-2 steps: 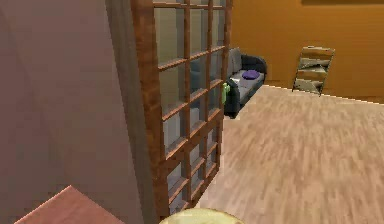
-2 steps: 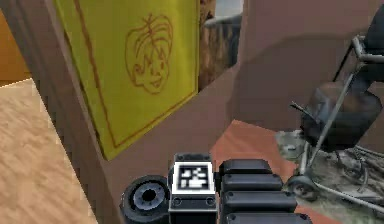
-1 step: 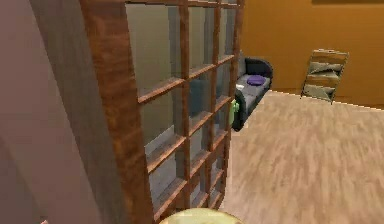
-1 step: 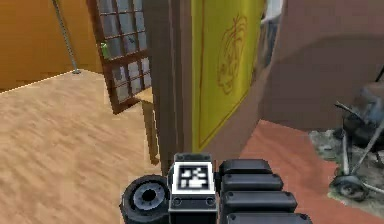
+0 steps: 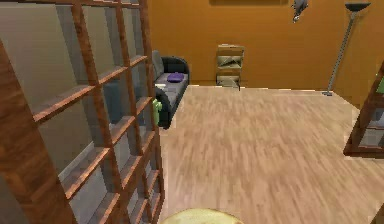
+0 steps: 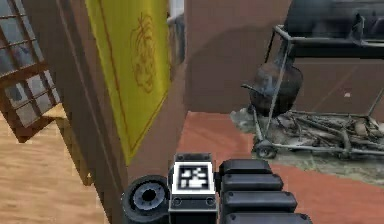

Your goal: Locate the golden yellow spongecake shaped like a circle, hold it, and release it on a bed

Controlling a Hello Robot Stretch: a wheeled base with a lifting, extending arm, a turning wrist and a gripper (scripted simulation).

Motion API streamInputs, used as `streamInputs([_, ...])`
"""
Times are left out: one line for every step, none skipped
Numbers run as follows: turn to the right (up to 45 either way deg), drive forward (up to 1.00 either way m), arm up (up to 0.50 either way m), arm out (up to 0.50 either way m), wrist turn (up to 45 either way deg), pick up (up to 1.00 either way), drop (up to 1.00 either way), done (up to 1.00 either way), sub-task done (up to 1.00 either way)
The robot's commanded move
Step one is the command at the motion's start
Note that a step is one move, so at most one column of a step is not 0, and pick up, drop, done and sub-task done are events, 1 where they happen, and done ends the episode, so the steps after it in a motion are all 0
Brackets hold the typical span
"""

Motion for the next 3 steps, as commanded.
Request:
streamInputs([0.0,0.45,0.00,0.00,0.0,0.00,0.00,0.00,0.00])
streamInputs([39.0,0.00,0.00,0.00,0.0,0.00,0.00,0.00,0.00])
streamInputs([0.0,1.00,0.00,0.00,0.0,0.00,0.00,0.00,0.00])
